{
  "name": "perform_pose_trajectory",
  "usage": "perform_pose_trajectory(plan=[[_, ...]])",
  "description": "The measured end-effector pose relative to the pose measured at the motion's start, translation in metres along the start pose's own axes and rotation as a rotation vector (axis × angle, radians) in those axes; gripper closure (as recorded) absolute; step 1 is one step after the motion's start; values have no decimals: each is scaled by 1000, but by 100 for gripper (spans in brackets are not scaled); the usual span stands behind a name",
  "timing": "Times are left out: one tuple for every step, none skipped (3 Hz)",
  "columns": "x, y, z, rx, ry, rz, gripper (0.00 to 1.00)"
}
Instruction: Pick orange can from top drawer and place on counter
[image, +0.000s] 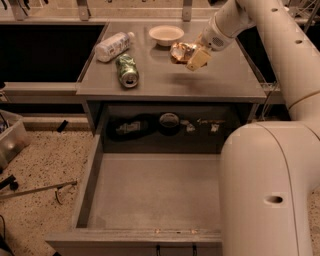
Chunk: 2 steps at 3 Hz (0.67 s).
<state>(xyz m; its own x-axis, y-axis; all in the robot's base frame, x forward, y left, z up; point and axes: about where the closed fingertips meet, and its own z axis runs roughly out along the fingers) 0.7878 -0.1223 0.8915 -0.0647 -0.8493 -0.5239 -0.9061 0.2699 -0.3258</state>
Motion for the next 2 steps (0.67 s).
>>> perform_pose_trajectory(plan=[[3, 11, 12, -41, -7, 9, 100], [3, 18, 19, -65, -7, 9, 100]])
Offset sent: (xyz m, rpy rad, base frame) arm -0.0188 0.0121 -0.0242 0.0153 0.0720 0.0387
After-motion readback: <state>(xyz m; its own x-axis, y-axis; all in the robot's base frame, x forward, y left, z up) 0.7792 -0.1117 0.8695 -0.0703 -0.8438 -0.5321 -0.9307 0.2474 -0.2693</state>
